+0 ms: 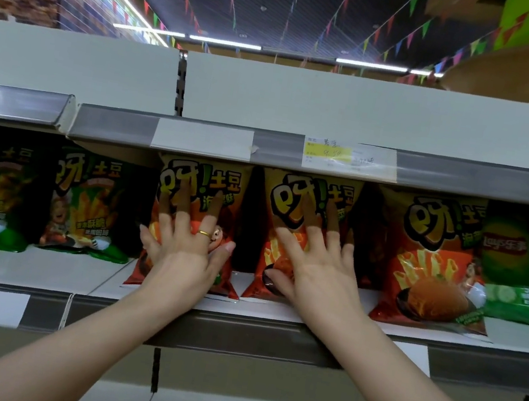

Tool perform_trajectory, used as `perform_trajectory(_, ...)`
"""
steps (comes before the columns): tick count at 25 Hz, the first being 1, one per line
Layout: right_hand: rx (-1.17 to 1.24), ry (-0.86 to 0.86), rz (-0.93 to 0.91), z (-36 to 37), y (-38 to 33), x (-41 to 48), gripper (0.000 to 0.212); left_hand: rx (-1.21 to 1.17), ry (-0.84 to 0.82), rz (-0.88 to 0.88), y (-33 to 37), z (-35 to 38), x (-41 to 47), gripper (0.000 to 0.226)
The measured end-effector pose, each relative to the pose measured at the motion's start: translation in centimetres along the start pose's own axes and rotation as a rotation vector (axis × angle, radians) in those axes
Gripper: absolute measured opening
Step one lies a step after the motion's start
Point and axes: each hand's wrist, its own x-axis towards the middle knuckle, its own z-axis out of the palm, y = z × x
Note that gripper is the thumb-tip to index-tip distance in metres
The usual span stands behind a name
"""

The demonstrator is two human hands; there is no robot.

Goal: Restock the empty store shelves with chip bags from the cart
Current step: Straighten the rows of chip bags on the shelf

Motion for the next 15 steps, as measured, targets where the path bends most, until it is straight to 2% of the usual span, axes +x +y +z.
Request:
perform_trajectory(4,0.019,0.017,0.001,-1.0,0.1,-0.1,0.055,-0.072,0.099,0.016,-0.4,0.0,-0.3,0.056)
perform_trajectory(8,0.095,0.015,0.035,-2.0,-0.2,-0.2,0.054,-0.114,0.282,0.253,0.2,0.7,-1.2,0.062)
perform_trajectory(12,0.199,0.175,0.058,-3.0,1.5,-1.1,0.048,-0.349,0.263,0.430,4.4,0.7,-2.8,0.063)
perform_trajectory(15,0.195,0.299,0.147,-3.7,5.0,-2.0,0.041,-0.439,0.191,0.529,8.4,1.2,-3.9,0.062)
